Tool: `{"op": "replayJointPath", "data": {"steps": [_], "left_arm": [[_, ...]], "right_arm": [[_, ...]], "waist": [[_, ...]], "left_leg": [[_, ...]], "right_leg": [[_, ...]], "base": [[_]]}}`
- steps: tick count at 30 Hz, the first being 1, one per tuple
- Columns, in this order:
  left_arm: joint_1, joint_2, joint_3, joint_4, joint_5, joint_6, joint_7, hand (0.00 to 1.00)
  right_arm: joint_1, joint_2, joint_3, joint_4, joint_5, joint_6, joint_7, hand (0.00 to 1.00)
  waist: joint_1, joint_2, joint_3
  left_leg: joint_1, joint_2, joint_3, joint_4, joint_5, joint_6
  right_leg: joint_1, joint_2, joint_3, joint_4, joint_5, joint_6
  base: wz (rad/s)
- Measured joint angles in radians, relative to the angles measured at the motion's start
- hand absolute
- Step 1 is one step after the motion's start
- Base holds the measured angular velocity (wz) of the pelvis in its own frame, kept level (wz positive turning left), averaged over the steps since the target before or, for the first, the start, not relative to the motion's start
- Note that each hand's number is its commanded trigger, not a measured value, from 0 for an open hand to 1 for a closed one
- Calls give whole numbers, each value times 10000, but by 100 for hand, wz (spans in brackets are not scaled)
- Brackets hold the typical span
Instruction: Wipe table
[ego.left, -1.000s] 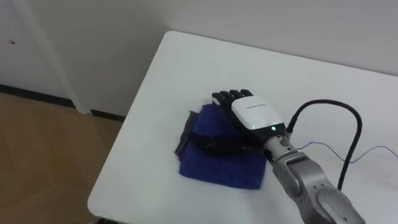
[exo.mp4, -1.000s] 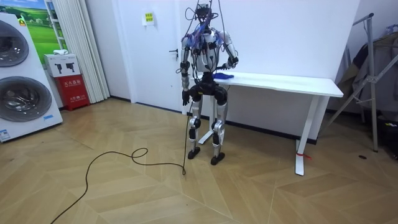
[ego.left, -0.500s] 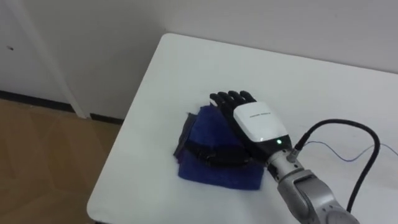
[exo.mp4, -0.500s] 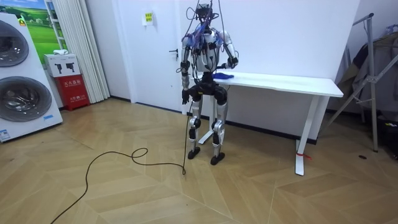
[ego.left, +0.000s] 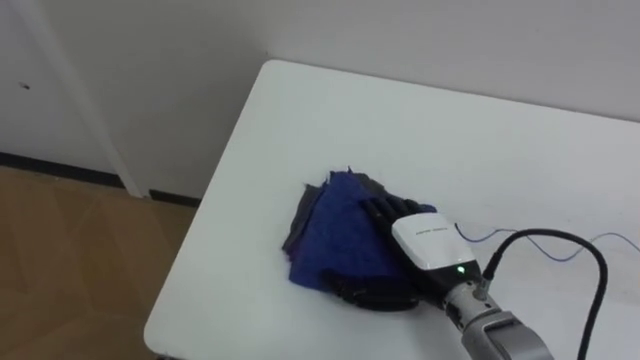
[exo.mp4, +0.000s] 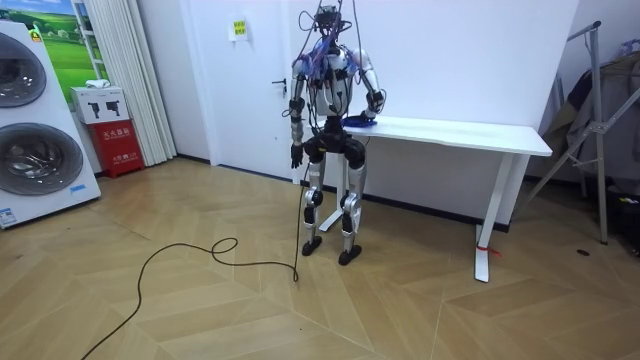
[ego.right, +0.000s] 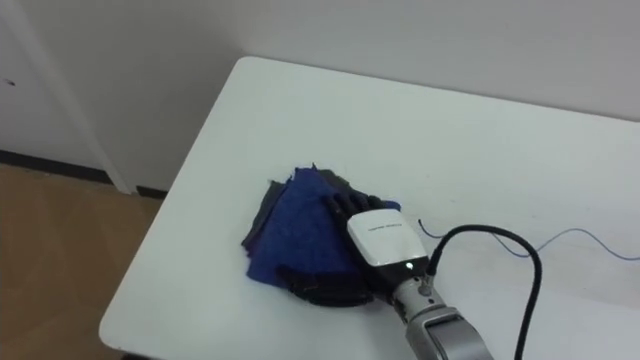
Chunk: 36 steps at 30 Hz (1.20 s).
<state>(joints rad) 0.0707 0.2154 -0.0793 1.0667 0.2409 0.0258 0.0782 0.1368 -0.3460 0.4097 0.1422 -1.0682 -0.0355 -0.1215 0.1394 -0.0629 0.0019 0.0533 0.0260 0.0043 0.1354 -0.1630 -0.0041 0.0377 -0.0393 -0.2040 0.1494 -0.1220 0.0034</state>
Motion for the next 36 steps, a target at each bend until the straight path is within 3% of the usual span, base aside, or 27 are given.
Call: {"op": "replayJointPath", "data": {"steps": [6, 7, 8, 9, 19, 29, 36], "left_arm": [[91, -16, 50, -188, 77, -2, -21, 0], [92, -16, 54, -194, 77, -2, -21, 0], [94, -16, 54, -224, 77, -2, -21, 0], [94, -17, 54, -251, 77, -2, -21, 0], [97, -15, 52, -294, 64, 19, -19, 0], [118, -22, 57, -303, 75, 189, -48, 0], [121, -39, 42, -310, 63, 233, 2, 0]], "right_arm": [[2, -1, -23, 188, -35, 5, -87, 0], [2, -1, -23, 191, -36, 5, -87, 38], [2, 0, -23, 190, -80, 14, -87, 50], [1, 0, -26, 188, -189, 21, -87, 99], [-421, 48, -291, 7, -677, 154, -721, 100], [-470, 469, -314, 25, -335, 173, -969, 100], [-893, 616, -194, -46, 741, 717, -21, 100]], "waist": [[-8, 1, 0], [-10, 5, 2], [-10, 11, 6], [-10, 16, 9], [-3, 49, 19], [26, 16, 18], [76, -70, 25]], "left_leg": [[102, -45, -92, -2, -37, 41], [103, -48, -92, -2, -37, 42], [103, -51, -91, -2, -38, 43], [102, -52, -91, -3, -38, 43], [104, -74, -155, -8, -46, 55], [183, -79, -167, -12, -67, 74], [129, -98, -155, -2, -72, 83]], "right_leg": [[176, -64, -164, -31, -44, 48], [176, -67, -165, -29, -44, 48], [176, -70, -165, -26, -45, 50], [177, -70, -165, -26, -45, 50], [224, -82, -216, -31, -93, 93], [296, -99, -247, 8, -101, 104], [262, -102, -179, 14, -112, 104]], "base": [[6], [0], [0], [0], [3], [0], [-1]]}}
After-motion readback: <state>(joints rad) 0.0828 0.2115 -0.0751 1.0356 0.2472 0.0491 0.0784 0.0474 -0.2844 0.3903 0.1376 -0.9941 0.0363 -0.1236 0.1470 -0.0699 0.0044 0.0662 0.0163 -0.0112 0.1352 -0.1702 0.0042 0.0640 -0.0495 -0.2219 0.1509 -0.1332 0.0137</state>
